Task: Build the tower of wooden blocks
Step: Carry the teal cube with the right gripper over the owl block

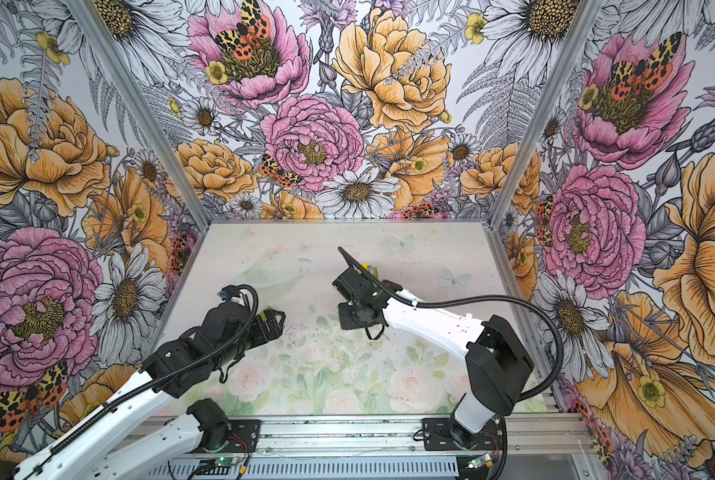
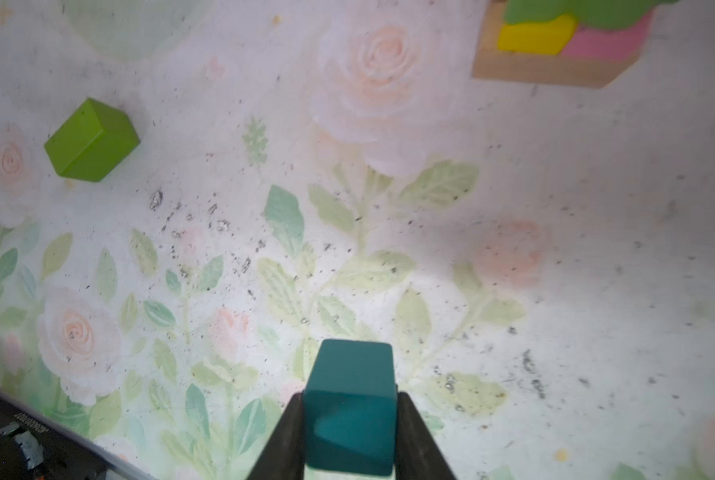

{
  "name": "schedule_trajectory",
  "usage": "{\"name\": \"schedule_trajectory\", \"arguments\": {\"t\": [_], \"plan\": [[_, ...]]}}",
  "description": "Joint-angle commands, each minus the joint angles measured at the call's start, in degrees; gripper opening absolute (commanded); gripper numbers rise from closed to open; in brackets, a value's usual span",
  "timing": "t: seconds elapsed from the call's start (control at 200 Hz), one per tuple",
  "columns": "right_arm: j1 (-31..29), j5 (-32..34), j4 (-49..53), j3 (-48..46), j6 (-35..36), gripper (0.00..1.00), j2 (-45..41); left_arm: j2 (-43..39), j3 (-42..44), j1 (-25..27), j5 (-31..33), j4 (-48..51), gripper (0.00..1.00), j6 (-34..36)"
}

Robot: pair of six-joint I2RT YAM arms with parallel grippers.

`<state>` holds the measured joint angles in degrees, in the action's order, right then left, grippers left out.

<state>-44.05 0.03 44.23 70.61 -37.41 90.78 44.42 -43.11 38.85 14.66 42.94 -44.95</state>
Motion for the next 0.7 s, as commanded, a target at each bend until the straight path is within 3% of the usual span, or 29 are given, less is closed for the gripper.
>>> {"name": "schedule_trajectory", "arguments": {"t": [0.0, 0.345, 0.695], "plan": [[4.7, 0.3, 3.0, 3.1, 4.0, 0.30, -1.7, 3.5, -3.0, -0.8, -2.3, -5.7, 0.99, 2.9], [17.5, -4.4, 5.3, 12.6, 9.2, 0.30, 3.7, 12.8, -9.0, -4.7, -7.7, -9.6, 0.99, 5.6], [21.1, -6.2, 6.4, 22.5, 11.3, 0.29, 13.9, 17.2, -11.6, -9.4, -12.2, -11.2, 0.99, 7.4]]}}
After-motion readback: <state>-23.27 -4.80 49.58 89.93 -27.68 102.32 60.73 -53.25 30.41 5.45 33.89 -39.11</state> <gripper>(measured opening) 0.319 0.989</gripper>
